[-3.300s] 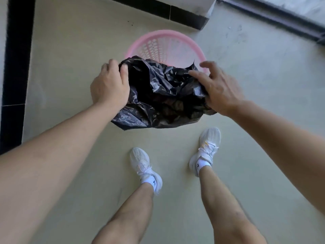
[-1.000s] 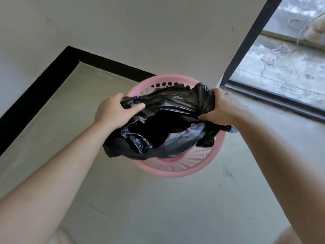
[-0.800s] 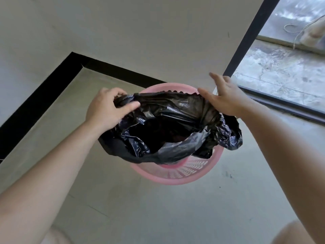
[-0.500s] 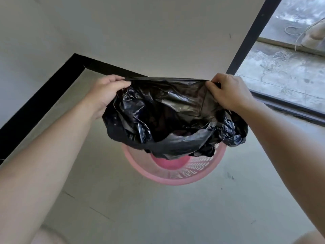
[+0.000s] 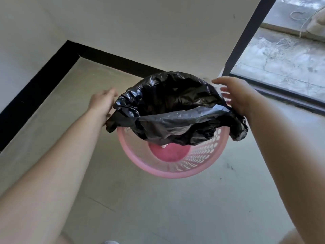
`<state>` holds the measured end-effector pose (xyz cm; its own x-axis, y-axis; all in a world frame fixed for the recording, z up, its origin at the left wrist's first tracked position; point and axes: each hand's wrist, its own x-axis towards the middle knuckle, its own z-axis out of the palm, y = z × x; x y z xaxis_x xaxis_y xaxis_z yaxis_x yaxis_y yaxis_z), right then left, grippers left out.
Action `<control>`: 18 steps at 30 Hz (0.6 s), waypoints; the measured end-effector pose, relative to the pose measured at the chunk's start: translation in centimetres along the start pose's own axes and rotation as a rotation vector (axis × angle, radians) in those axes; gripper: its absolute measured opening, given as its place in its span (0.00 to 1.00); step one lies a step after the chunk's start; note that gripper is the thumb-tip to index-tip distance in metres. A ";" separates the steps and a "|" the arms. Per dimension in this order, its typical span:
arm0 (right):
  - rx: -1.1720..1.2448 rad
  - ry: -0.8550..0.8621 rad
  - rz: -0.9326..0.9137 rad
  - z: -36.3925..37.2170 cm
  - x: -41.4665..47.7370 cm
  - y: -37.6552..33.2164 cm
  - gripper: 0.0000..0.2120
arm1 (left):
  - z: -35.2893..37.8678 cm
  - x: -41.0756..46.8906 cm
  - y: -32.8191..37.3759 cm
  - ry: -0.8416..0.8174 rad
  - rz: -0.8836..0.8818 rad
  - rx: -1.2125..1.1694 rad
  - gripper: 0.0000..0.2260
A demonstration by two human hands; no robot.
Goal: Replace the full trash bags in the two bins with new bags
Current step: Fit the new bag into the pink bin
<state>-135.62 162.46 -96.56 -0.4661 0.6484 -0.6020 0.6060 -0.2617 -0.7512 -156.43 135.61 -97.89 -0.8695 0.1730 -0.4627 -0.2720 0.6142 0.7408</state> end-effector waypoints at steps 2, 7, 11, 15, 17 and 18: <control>-0.166 0.299 -0.160 -0.6 -2.0 0.7 0.30 | -1.7 -1.1 0.0 0.115 0.085 0.017 0.17; -0.313 0.488 -0.006 1.9 -8.6 3.8 0.47 | -2.4 -7.3 -0.8 -0.282 -0.103 0.186 0.22; 0.149 0.317 0.032 5.1 -10.2 7.1 0.51 | 0.7 -9.1 -1.9 -0.097 -0.041 -0.076 0.01; 0.355 0.331 -0.042 7.5 -9.2 6.6 0.46 | 2.3 -8.3 -0.1 0.068 -0.027 -0.416 0.18; 0.462 0.368 0.006 8.2 -8.7 6.4 0.49 | 2.9 -8.5 0.1 0.125 -0.052 -0.512 0.20; 0.506 0.393 0.046 8.5 -8.5 6.4 0.50 | 3.2 -8.7 -0.2 0.161 -0.066 -0.522 0.18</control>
<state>-133.20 149.20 -98.56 -0.1179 0.8171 -0.5642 0.1956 -0.5380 -0.8200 -147.50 136.43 -95.56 -0.8848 0.0020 -0.4660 -0.4605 0.1493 0.8750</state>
